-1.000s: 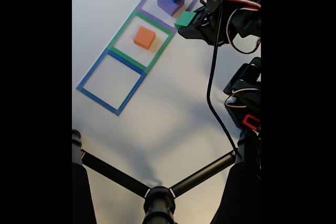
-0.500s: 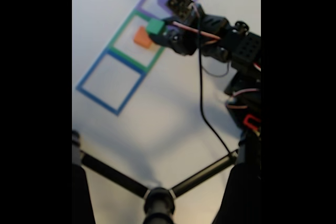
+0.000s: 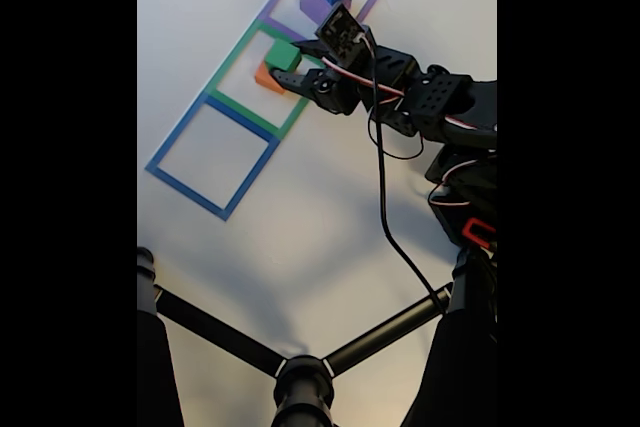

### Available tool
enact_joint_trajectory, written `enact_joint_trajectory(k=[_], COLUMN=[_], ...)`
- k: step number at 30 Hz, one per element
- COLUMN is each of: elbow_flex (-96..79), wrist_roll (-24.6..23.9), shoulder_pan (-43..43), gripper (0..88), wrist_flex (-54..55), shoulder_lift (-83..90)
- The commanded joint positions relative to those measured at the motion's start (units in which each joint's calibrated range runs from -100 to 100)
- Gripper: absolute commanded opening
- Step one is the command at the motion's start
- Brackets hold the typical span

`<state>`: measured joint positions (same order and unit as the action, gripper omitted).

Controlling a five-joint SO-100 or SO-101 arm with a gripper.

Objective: Tower of hanoi

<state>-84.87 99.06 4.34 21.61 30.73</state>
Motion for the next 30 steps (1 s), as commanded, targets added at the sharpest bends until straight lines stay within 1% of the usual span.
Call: enact_joint_trajectory(k=[1,20,30], elbow_flex=[-0.4,5.6,7.5], wrist_roll=[0.9,0.9,0.9], shoulder_pan=[-0.1,0.7,0.1], gripper=[9.8,9.7,9.7], wrist_flex=[7.6,26.9,32.7], shoulder_lift=[-3.4,-26.1,-33.3])
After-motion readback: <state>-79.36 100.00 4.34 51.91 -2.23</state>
